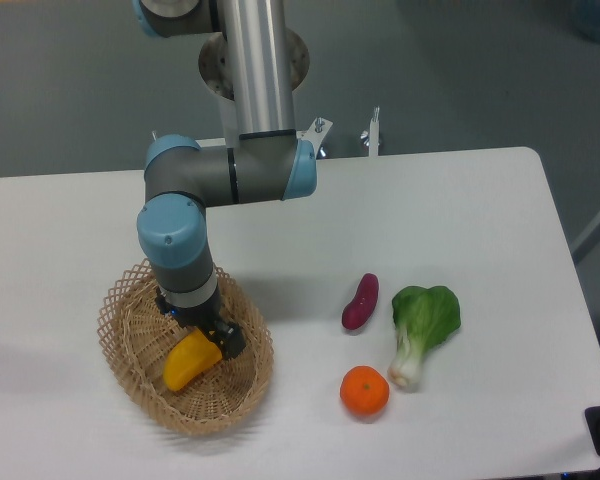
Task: Pick up the mango from the basket
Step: 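Lower the gripper into the basket around the yellow mango, then close the gripper on the yellow mango and lift it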
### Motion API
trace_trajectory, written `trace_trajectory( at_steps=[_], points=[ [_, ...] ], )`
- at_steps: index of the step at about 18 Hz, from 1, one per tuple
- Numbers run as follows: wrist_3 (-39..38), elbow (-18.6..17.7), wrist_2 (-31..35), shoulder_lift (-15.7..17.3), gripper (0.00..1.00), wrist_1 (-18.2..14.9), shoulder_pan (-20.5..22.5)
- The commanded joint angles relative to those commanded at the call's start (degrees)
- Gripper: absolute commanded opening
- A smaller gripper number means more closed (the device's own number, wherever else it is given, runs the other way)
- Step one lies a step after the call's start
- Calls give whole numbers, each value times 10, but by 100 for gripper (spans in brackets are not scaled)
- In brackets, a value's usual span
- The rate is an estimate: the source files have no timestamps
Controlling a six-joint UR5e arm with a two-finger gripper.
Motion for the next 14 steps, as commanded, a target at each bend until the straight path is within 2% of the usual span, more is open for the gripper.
trace_trajectory(
  at_steps=[2, 6, 14],
  points=[
    [0, -1, 0, 1, 79, 0, 0],
    [2, 1, 1, 2, 62, 0, 0],
    [5, 4, 0, 9, 59, -1, 1]
  ],
)
